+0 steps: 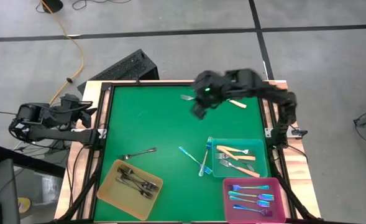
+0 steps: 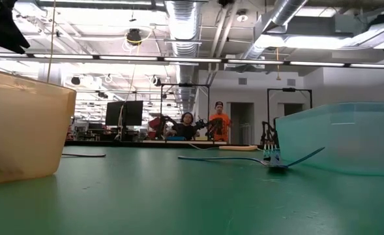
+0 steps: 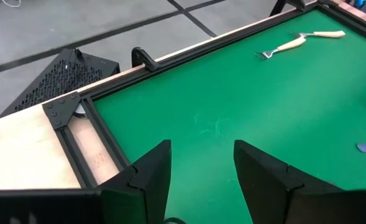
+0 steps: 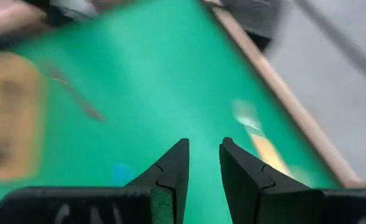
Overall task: Sort silverware by color (type)
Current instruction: Put the yellow fork into the green bin
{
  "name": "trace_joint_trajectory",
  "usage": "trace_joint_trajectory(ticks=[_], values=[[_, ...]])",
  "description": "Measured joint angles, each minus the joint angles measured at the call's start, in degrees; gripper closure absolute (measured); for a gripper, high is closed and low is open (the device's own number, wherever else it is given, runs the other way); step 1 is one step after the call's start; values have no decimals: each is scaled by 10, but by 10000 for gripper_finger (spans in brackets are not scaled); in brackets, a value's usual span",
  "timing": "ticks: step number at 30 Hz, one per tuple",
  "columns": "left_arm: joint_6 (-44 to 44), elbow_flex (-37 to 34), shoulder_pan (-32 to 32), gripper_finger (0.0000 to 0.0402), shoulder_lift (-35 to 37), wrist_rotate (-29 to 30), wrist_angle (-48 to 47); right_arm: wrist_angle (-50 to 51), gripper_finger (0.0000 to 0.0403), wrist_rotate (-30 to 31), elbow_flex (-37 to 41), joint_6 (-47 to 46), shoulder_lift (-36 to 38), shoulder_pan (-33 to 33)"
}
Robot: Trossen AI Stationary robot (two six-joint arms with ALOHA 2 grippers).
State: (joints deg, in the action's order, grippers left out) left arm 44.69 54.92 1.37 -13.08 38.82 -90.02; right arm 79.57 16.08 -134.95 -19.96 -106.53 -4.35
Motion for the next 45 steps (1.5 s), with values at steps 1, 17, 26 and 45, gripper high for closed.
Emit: trace_joint_trajectory(ticks=[1,17,26,45], values=[[4,0,0,243,0,0,0,30,290,25,0,12,9,-5],[87,0,0,243,0,52,0,92,290,29,15,344,-12,-240],[92,0,0,243,0,88,0,61,290,-87,14,387,-111,-389],[99,0,0,243,0,153,0,55,297,-350,15,445,-190,-396]])
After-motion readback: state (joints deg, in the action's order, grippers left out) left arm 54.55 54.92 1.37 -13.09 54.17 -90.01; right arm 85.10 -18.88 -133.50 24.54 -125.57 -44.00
